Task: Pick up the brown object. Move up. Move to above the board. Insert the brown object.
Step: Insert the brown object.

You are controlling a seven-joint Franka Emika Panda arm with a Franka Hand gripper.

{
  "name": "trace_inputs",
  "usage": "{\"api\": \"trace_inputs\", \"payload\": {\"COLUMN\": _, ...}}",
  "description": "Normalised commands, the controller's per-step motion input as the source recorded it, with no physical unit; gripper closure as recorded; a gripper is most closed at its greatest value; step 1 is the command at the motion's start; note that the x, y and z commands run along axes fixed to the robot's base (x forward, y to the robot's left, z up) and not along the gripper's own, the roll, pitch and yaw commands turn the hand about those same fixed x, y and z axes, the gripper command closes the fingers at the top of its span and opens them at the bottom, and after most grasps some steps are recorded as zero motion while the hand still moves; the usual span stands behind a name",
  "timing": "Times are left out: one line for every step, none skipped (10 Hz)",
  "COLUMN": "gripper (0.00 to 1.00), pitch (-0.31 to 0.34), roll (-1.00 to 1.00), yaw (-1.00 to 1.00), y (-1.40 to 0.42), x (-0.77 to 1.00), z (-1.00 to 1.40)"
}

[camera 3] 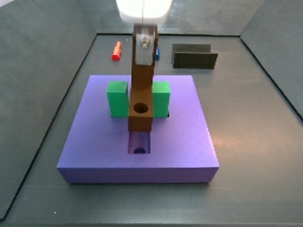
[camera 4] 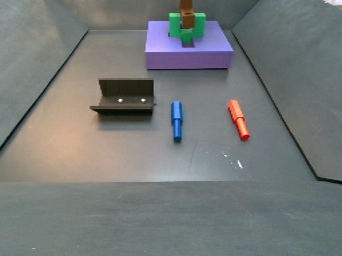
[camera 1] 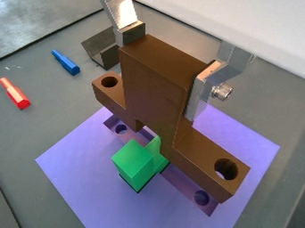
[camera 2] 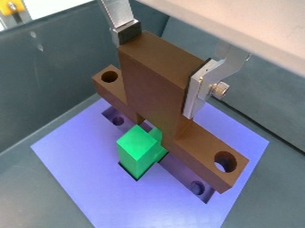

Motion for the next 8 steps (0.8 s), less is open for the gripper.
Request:
{"api": "trace_inputs", "payload": {"gripper": 1.0, "pitch": -0.027, "roll": 0.0, "yaw": -0.06, "y": 0.0, "x": -0.07, "z": -0.28}}
{"api": "trace_inputs", "payload": {"gripper": 1.0, "pitch": -0.033, "roll": -0.01, "yaw": -0.05, "y": -0.01, "x": 0.0, "z": -0.28}}
{"api": "trace_inputs", "payload": {"gripper": 1.0, "pitch": -0.034, "roll": 0.0, "yaw": -0.02, "y": 0.0, "x": 0.0, "z": -0.3}}
{"api": "trace_inputs", "payload": {"gripper": 1.0, "pitch": -0.029, "roll": 0.0, "yaw": -0.02, "y": 0.0, "x": 0.0, "z": -0.27}}
{"api": "trace_inputs", "payload": {"gripper": 1.0, "pitch": -0.023, "roll": 0.0, "yaw": -0.04, "y": -0.01, "x": 0.04, "z": -0.23}}
{"api": "trace_inputs", "payload": {"gripper": 1.0, "pitch": -0.016, "roll": 0.0, "yaw": -0.06, "y": -0.03, "x": 0.09, "z": -0.22}}
{"api": "trace_inputs", "payload": {"gripper": 1.0, "pitch": -0.01, "roll": 0.01, "yaw": -0.06, "y": -0.01, "x": 0.09, "z": -0.23}}
{"api": "trace_inputs", "payload": {"gripper": 1.0, "pitch": 0.0, "roll": 0.03, "yaw": -0.07, "y": 0.0, "x": 0.09, "z": -0.23}}
